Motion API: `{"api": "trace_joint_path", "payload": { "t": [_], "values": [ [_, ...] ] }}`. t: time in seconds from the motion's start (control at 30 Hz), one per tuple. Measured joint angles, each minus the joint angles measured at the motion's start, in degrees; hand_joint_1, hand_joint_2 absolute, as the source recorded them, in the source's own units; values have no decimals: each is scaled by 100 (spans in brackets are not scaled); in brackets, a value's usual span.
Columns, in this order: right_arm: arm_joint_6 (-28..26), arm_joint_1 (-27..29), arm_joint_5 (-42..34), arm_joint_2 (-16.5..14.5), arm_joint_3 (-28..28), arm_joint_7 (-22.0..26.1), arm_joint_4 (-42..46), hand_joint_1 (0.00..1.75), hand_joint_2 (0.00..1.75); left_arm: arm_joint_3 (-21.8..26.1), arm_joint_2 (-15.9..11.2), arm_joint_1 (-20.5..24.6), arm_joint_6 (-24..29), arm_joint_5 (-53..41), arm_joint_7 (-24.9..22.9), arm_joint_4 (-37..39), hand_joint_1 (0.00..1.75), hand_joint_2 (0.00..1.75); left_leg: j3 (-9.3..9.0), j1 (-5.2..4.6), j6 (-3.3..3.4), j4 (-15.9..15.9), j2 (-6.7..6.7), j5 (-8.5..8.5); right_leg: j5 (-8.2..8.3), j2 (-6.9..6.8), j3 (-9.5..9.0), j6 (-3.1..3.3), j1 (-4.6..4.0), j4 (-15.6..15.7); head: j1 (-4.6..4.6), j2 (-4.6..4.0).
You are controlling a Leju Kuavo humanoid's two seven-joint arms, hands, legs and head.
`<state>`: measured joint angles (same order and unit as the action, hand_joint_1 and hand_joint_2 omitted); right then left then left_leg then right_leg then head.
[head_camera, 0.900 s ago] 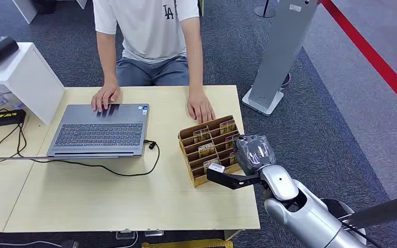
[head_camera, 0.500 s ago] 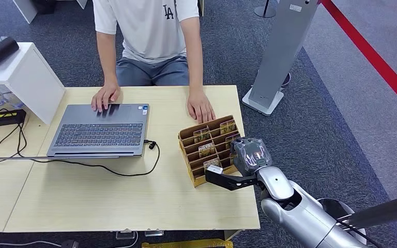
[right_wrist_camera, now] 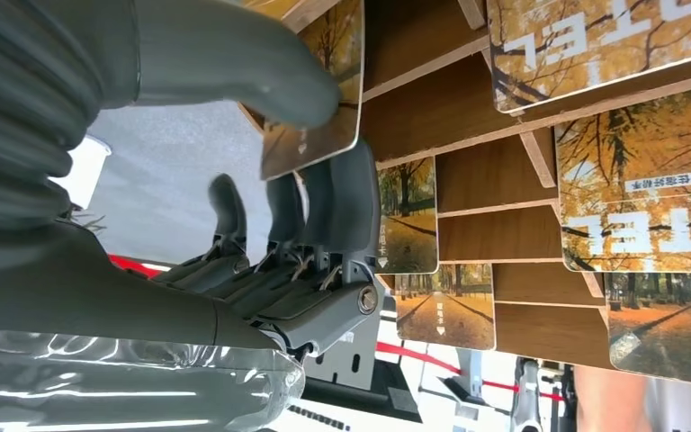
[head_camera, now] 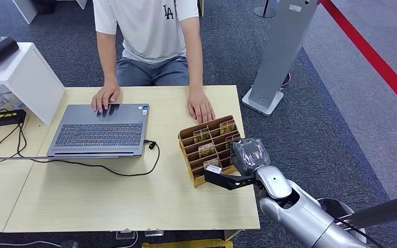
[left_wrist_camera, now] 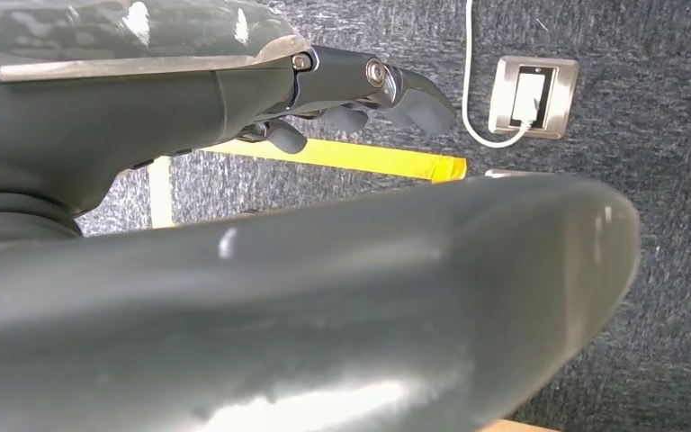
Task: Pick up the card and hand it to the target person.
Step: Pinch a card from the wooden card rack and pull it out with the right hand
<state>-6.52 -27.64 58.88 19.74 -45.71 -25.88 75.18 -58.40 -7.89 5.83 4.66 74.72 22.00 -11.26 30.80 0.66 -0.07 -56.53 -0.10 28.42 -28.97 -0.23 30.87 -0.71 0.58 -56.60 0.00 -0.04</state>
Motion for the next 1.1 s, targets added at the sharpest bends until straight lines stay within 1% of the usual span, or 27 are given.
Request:
{"api": "trace_joint_path", "payload": {
  "t": [0.1,0.13,0.27,0.37,0.77,0.87,0.97,1.1],
  "values": [
    [-3,-4,-10,-8,-11,0,-34,135,175,0,0,0,4,2,1,0,0,0,0,0,0,0,0,0,0,0,0,0,0,0,2,0],
    [-3,-5,-12,-10,-15,0,-45,138,175,0,0,0,5,2,1,0,0,0,0,0,0,0,0,0,0,0,0,0,0,0,2,0],
    [-11,-21,-21,-17,-39,0,-72,163,175,0,0,0,9,4,0,0,0,0,-1,0,0,0,0,0,0,1,0,0,0,0,2,0],
    [-29,-41,-33,-20,-68,0,-84,174,175,0,0,0,12,5,0,0,0,0,-3,0,0,0,0,0,0,1,0,0,0,0,1,0],
    [-54,-115,-51,-20,-110,0,-91,175,175,0,-2,0,-55,-46,64,0,0,0,-8,0,0,0,0,-1,1,2,-5,-1,0,0,4,0],
    [10,-136,-60,-17,-120,-21,-75,175,175,0,-3,0,-55,-42,99,0,0,0,-8,0,0,0,0,-1,1,2,-4,-1,0,0,2,0],
    [368,-208,-137,46,-119,-133,98,175,175,0,-13,-2,-55,-32,101,0,0,0,-8,0,0,0,1,-1,2,2,-4,-1,0,0,-1,0],
    [1003,-392,-335,248,-103,-274,560,175,175,0,-39,-10,-56,-19,98,0,0,0,-6,0,0,-1,1,-1,4,2,-3,-4,0,0,3,0]
  ]
}}
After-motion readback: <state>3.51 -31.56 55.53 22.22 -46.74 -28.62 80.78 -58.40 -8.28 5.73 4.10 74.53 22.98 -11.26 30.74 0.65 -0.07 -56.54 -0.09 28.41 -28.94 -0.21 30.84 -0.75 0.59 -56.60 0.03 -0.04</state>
